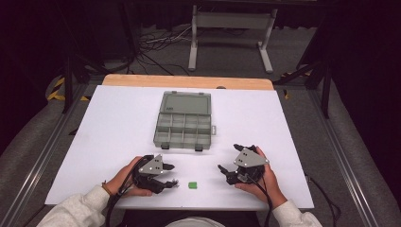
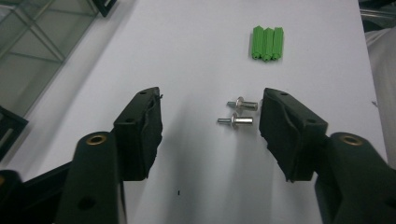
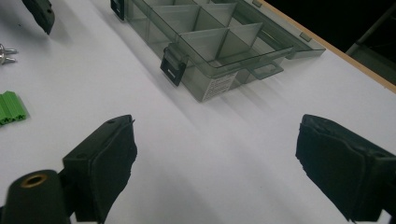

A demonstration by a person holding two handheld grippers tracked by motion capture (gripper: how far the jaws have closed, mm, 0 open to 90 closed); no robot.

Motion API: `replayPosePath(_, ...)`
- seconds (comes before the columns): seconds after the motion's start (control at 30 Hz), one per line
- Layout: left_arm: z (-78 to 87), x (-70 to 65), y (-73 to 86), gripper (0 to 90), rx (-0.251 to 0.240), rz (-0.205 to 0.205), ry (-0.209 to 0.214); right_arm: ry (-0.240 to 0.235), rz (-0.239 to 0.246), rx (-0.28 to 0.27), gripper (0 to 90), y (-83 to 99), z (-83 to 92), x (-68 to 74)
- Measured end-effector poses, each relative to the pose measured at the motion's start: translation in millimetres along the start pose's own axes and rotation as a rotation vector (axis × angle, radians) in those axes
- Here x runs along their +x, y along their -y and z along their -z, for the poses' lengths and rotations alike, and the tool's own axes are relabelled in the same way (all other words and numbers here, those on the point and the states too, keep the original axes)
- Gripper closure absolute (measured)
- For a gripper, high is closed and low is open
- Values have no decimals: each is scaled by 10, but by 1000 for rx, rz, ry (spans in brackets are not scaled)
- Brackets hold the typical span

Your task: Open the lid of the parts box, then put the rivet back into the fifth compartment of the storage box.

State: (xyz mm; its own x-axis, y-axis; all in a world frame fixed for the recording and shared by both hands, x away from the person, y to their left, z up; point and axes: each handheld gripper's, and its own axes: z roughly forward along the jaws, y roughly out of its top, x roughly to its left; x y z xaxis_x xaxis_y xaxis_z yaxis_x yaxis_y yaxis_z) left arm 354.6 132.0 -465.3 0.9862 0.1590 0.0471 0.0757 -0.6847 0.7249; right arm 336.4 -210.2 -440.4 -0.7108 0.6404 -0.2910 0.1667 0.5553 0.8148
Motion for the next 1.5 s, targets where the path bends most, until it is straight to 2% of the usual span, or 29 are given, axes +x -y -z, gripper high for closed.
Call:
replayPosePath(0.17,-13,11,6,538,-1,12,47,-2,0,2,127,1,-3,-3)
replayPosePath(0.33,-8,-11,-2,643,3,-19,64,-4,-1,6,127,5,-8,-3)
replayPosePath(0.47,-4,-19,-2,728,4,-29,76,-6,2,12,128,4,-15,1)
replayPosePath(0.7,-3,-20,-5,737,2,-35,84,-6,2,13,128,3,-18,-3)
replayPosePath(0.73,-1,-21,-4,795,5,-45,82,-6,3,15,128,4,-19,-1)
replayPosePath(0.97,4,-36,0,798,4,-54,70,-11,7,19,128,4,-21,5)
replayPosePath(1.2,33,-30,13,805,-1,-53,56,-11,4,9,128,-4,-11,-5)
replayPosePath(1.23,44,-26,16,860,-6,-51,52,-9,5,8,128,-3,-9,-4)
replayPosePath(1.3,49,-15,25,863,-6,-41,58,-8,7,6,128,-6,0,-2)
replayPosePath(1.33,40,-22,33,863,10,-47,49,-8,7,6,128,-7,3,-3)
replayPosePath(1.5,40,-20,33,864,6,-43,52,-8,9,2,128,-8,5,-10)
